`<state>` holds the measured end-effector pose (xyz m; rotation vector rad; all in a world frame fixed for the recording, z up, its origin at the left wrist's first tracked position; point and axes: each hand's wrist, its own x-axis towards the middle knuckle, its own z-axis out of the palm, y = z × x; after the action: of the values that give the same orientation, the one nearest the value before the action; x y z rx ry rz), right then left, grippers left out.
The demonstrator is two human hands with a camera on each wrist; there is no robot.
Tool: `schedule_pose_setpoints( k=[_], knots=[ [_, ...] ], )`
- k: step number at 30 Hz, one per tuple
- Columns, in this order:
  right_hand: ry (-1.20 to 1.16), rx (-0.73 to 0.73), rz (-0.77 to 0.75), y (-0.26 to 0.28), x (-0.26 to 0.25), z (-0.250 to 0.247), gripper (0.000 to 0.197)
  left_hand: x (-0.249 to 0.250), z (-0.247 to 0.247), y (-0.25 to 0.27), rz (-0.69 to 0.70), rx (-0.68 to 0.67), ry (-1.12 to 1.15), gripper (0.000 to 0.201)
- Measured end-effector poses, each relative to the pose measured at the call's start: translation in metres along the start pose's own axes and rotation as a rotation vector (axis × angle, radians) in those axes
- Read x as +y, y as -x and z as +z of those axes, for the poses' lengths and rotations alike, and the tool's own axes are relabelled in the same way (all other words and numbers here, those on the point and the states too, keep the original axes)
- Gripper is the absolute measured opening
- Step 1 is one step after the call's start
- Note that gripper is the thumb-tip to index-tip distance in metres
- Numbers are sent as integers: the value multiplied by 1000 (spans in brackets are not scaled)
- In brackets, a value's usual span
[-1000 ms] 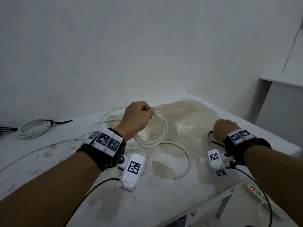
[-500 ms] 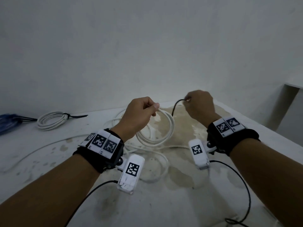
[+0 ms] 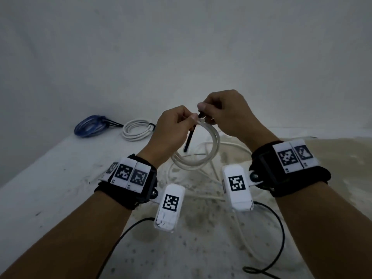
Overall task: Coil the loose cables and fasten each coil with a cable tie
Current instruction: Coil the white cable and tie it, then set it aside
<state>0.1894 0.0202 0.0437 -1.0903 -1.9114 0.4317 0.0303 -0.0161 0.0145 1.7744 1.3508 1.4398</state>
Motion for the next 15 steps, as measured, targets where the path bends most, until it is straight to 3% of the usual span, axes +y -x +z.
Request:
schedule_pose_setpoints(
  k=[6,11,15],
  knots=[
    [-153,11,-30,-10,12,24,26,-20,-6,-12,-5,45,-4,16],
    [-235,73,-19,-6,20,27,24,-18,-3,-12,-38,-52,-40,27],
    [-263,43,-12,-2,21,26,23,-16,-4,-10,-61,-130,-39,34]
  ],
)
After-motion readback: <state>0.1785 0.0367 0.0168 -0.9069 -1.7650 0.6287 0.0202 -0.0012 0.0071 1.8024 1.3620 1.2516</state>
